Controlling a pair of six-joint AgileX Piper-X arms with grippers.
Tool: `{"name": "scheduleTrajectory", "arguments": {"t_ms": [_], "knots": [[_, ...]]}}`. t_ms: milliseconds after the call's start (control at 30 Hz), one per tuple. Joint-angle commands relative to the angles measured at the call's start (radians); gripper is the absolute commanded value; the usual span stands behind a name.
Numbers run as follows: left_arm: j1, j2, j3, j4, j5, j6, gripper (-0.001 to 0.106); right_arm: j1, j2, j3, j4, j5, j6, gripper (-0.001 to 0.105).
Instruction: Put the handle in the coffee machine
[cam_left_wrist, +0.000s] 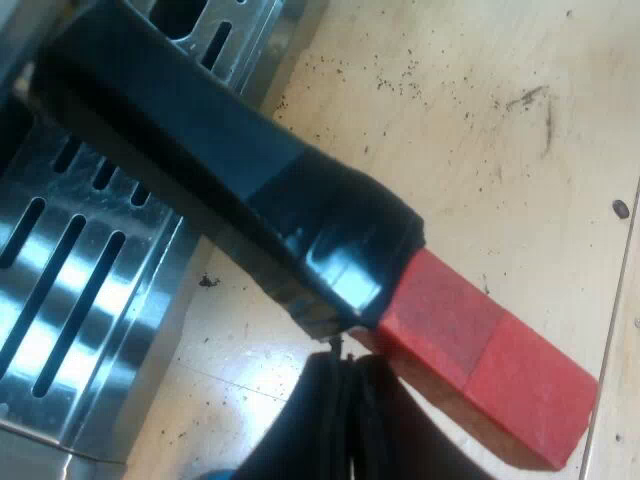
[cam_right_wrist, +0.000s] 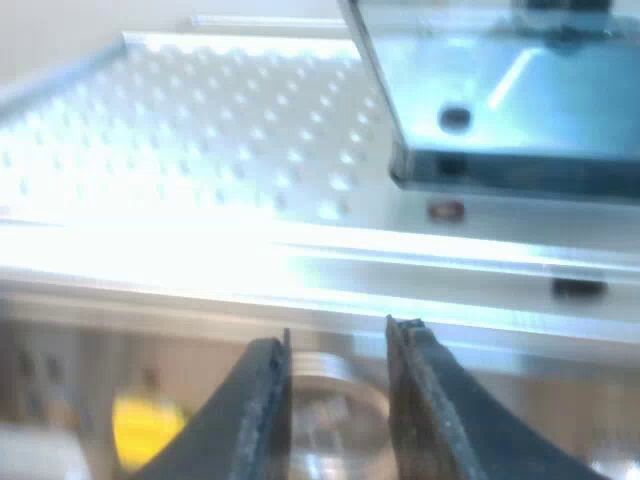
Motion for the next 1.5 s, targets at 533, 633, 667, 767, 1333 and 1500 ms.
{"name": "scheduleTrajectory", "arguments": {"t_ms": [533,633,667,767,1333,1500], "knots": [[-0.028,-0.111,0.129,-0.147,0.144,-0.243,0.0,0.113,-0.237,0.003,0.447,-0.265,0.065,0.028],[-0.028,-0.111,0.148,-0.185,0.144,-0.285,0.0,0.113,-0.267,0.003,0.471,-0.358,0.065,0.028],[-0.028,-0.111,0.148,-0.19,0.144,-0.301,0.0,0.113,-0.276,0.003,0.482,-0.381,0.065,0.029],[-0.036,-0.135,0.148,-0.212,0.151,-0.33,0.0,0.113,-0.295,0.003,0.498,-0.386,0.065,0.038],[-0.281,-0.2,0.145,-0.337,0.073,-0.416,0.0,0.113,-0.327,0.003,0.543,-0.389,0.068,0.058],[-0.19,-0.293,0.145,-0.276,0.045,-0.378,0.0,0.113,-0.327,0.003,0.543,-0.389,0.068,0.058]]}}
